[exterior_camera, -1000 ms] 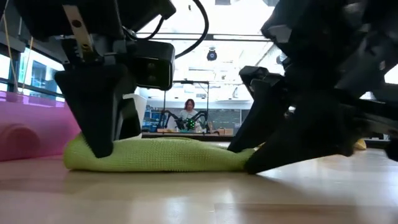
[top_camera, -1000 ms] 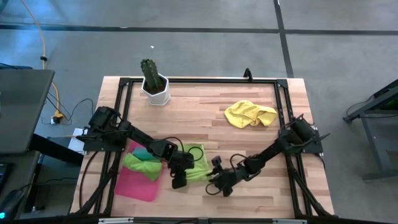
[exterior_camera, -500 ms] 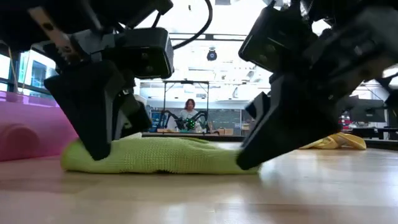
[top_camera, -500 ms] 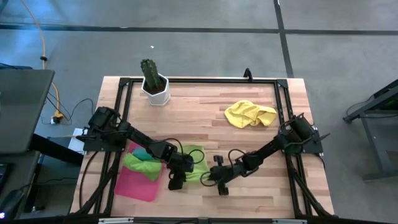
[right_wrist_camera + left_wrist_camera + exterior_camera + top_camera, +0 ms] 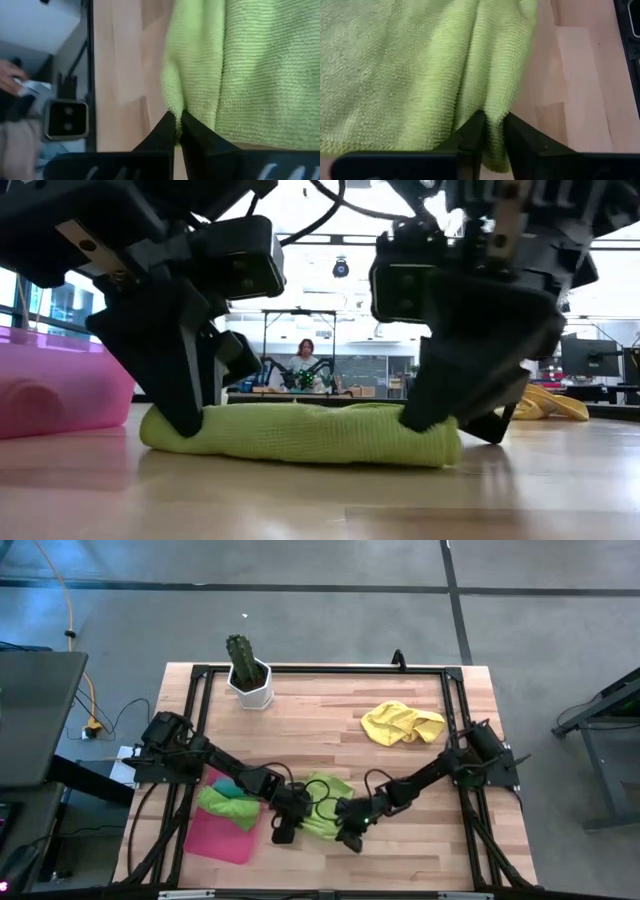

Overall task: Roll microfiber towels into tight, uniform cylinder then place into a basket
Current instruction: Roll the light green towel

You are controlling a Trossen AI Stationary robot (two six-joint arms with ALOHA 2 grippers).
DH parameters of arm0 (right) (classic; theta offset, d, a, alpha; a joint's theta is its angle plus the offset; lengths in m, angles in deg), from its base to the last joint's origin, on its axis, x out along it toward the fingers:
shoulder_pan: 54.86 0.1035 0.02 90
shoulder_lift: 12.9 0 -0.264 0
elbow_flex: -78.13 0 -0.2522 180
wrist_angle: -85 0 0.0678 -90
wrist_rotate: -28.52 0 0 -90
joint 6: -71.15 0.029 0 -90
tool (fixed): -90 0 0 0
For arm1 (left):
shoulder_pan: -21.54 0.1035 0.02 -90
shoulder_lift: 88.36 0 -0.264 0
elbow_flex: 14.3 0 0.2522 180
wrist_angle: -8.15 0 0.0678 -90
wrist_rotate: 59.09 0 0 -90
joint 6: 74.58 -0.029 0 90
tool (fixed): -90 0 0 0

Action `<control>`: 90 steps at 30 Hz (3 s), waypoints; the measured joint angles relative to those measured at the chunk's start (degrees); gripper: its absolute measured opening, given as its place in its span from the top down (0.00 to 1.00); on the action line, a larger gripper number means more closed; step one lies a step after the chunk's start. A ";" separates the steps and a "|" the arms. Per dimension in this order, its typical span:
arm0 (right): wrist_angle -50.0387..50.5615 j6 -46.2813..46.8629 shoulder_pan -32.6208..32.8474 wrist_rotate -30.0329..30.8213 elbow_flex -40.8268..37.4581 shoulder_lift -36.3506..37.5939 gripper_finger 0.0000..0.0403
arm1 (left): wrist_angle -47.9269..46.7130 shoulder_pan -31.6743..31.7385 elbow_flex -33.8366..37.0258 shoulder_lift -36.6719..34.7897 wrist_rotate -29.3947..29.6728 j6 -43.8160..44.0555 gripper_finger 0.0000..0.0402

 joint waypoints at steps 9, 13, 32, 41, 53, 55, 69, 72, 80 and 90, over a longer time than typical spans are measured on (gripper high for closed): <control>0.48 9.90 -1.62 0.05 0.02 -0.04 1.00 | -1.00 -0.07 0.10 -3.86 3.18 -7.77 0.66; 0.51 13.46 -1.30 1.43 0.00 -0.07 1.00 | -3.41 -0.91 0.08 -7.85 10.29 -14.50 0.65; 2.71 24.00 3.49 19.18 -0.09 0.70 1.00 | -9.22 -9.11 0.11 -5.47 34.68 -28.03 0.66; 2.93 23.16 3.82 19.71 -0.09 0.70 1.00 | -8.14 -4.61 0.02 -2.04 24.20 -26.19 0.66; 3.08 21.05 3.84 19.68 -0.11 0.70 1.00 | -6.96 -2.01 -0.07 -1.75 8.00 -18.23 0.89; 3.10 19.45 3.84 18.90 -0.11 0.70 1.00 | -6.91 -1.87 -0.07 -1.75 4.93 -15.33 0.96; 3.83 -25.99 2.67 11.76 -0.40 8.00 0.71 | -6.94 2.35 0.17 -1.46 -13.21 -3.45 0.98; 3.47 -46.74 3.62 11.56 -0.33 9.01 0.65 | -6.72 3.67 0.16 -1.46 -15.19 -3.36 0.98; 4.08 -58.47 5.49 16.85 -0.29 7.41 0.56 | -6.47 6.12 0.15 -1.46 -15.41 -0.84 0.98; 4.55 -58.11 6.15 22.23 -0.20 2.14 0.52 | -6.36 6.83 0.13 -1.49 -20.01 -0.61 0.99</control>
